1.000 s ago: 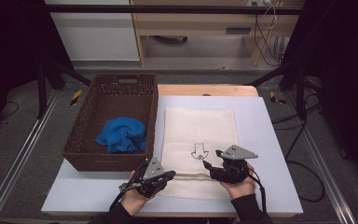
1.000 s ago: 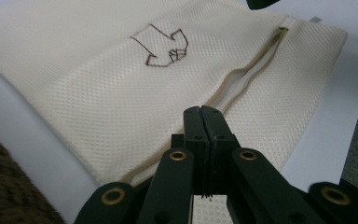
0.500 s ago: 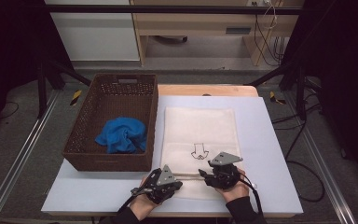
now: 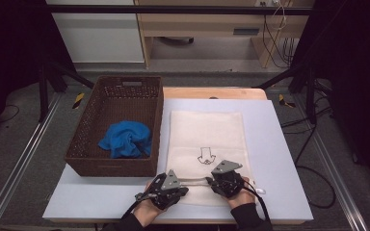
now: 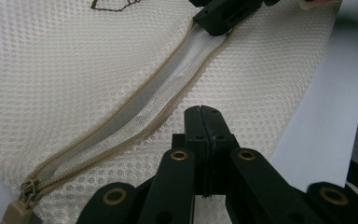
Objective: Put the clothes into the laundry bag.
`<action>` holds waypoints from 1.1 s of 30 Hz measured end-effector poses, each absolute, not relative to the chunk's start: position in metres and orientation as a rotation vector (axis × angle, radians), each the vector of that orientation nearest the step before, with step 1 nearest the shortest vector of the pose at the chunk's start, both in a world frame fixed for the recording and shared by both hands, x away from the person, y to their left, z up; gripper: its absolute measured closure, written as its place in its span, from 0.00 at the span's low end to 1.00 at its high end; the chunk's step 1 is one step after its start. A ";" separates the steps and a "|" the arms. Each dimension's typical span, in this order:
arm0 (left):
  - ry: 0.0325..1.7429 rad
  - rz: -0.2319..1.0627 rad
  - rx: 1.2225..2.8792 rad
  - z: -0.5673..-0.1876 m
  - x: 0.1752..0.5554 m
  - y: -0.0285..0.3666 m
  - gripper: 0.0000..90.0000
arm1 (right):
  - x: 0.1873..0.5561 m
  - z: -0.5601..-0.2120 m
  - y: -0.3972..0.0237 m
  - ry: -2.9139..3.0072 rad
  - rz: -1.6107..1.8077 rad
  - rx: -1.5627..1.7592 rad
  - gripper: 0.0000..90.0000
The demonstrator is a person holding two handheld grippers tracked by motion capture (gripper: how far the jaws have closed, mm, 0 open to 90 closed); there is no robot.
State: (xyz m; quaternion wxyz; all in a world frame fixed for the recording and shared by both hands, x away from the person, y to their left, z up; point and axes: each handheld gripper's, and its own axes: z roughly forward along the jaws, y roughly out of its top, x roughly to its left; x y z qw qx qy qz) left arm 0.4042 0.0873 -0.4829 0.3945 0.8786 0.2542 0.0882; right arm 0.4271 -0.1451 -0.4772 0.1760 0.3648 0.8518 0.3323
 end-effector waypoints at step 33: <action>0.655 0.242 2.240 -0.480 0.403 0.084 0.96 | 0.434 -0.444 -0.153 2.280 1.072 1.050 0.98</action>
